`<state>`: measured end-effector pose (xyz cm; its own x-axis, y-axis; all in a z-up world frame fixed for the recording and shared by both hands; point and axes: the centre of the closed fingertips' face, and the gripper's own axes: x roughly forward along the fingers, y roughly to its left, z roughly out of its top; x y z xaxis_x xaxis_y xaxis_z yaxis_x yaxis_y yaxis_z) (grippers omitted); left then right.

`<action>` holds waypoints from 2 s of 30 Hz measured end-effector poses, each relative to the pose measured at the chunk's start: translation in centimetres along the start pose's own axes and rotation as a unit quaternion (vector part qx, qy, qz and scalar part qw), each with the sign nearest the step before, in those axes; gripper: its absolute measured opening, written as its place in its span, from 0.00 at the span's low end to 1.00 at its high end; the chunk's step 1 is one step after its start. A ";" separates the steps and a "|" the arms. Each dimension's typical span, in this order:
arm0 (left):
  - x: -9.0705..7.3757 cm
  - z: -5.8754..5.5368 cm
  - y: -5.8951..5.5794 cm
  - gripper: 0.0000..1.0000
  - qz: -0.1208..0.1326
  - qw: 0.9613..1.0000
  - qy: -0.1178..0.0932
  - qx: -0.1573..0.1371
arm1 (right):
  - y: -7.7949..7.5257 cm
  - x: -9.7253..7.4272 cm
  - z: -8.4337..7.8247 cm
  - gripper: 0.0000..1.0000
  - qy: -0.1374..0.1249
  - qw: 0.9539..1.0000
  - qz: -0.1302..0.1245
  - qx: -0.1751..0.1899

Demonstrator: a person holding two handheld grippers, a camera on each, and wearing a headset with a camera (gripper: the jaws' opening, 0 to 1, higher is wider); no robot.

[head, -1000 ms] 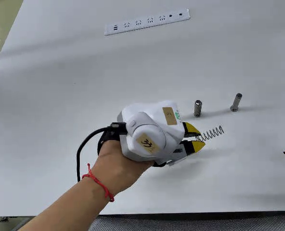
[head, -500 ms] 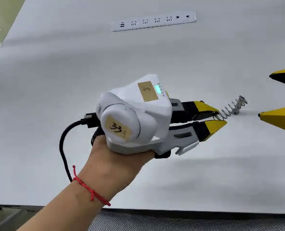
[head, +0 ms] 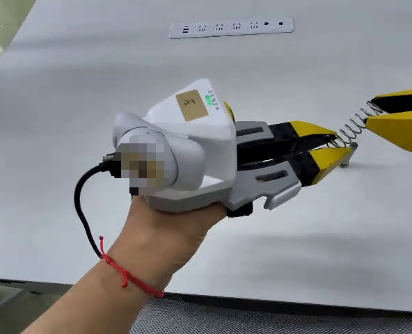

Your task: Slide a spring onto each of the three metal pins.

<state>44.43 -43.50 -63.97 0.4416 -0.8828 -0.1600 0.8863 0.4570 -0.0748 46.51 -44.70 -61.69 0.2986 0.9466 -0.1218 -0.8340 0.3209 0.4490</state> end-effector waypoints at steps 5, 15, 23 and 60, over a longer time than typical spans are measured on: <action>0.0 0.5 0.0 0.11 0.001 1.000 -0.012 -0.004 | 0.8 0.4 0.1 0.23 -0.004 1.000 0.012 0.015; -0.1 0.7 -0.4 0.11 -0.005 1.000 -0.018 -0.008 | 1.5 0.6 0.5 0.12 -0.007 1.000 0.018 0.007; 0.1 0.7 -0.8 0.11 -0.012 1.000 -0.018 -0.013 | 2.2 0.8 0.5 0.12 0.011 0.999 0.022 -0.023; 0.1 -1.1 -2.6 0.10 -0.047 0.998 0.018 0.024 | 4.3 -0.8 -0.4 0.28 0.295 0.905 0.106 -0.288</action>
<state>42.07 -44.65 -64.86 0.3524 -0.9163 -0.1900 0.9293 0.3666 -0.0445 42.49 -44.06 -60.04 -0.0548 0.7874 -0.6140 -0.9977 -0.0677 0.0022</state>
